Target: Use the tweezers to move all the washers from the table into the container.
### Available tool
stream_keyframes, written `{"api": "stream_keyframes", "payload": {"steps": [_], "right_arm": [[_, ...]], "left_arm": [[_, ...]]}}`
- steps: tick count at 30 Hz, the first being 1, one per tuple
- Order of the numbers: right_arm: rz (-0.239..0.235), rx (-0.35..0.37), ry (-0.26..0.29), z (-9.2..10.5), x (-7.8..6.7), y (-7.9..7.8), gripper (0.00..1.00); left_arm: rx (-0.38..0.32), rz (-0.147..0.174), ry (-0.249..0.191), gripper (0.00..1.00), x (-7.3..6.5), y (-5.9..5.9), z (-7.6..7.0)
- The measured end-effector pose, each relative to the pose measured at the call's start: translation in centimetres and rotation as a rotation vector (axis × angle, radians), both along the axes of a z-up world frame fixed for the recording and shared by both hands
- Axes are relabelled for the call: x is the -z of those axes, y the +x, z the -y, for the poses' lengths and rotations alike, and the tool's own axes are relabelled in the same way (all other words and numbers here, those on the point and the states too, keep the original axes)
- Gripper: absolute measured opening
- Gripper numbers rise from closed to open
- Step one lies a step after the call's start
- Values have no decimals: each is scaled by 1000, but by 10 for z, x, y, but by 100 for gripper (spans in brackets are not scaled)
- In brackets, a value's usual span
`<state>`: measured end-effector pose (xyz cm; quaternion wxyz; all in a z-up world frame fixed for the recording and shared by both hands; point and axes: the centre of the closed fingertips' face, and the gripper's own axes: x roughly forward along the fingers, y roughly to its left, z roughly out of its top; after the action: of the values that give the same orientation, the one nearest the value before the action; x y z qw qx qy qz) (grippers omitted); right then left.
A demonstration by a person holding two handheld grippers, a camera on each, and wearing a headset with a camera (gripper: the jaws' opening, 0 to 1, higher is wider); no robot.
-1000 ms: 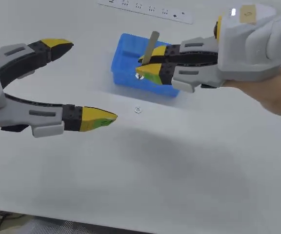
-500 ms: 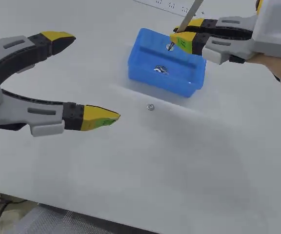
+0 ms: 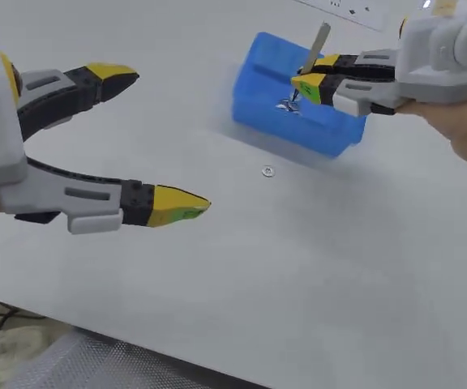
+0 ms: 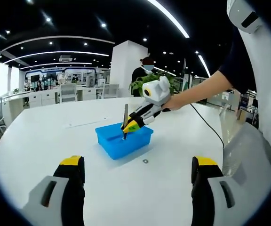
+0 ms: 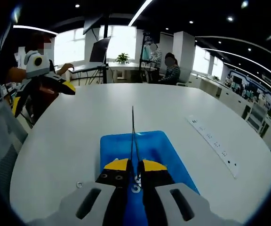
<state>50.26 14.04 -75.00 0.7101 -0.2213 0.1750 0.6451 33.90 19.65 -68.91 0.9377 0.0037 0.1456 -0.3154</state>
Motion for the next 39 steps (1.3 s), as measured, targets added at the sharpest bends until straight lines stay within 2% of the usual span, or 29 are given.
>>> {"api": "stream_keyframes", "payload": {"steps": [3,6,13,16,23,29,31,34,35,38,39], "right_arm": [[-18,-3,-23,2,12,0,9],[-31,9,-11,3,12,1,10],[-41,10,6,-1,9,-1,10],[-42,4,-5,-1,12,-2,10],[-63,34,29,-1,4,0,10],[-66,61,53,5,-4,3,8],[-58,56,54,6,-6,2,8],[-47,48,53,7,-9,-2,8],[-46,46,53,7,-10,-3,8],[-29,29,48,6,-14,-8,8],[-22,22,43,5,-14,-9,8]], "left_arm": [[3,-11,11,100,3,0,-1],[8,-22,25,100,8,-3,-3],[16,-49,23,100,15,-8,2],[24,-49,27,100,14,-10,5],[15,-49,26,100,9,-12,12],[10,-51,22,100,8,-13,12],[13,-47,9,100,7,-9,13],[28,-35,21,99,5,3,14],[36,-23,35,99,7,11,14],[35,-24,33,99,9,31,12],[37,-10,27,99,5,39,14]]}}
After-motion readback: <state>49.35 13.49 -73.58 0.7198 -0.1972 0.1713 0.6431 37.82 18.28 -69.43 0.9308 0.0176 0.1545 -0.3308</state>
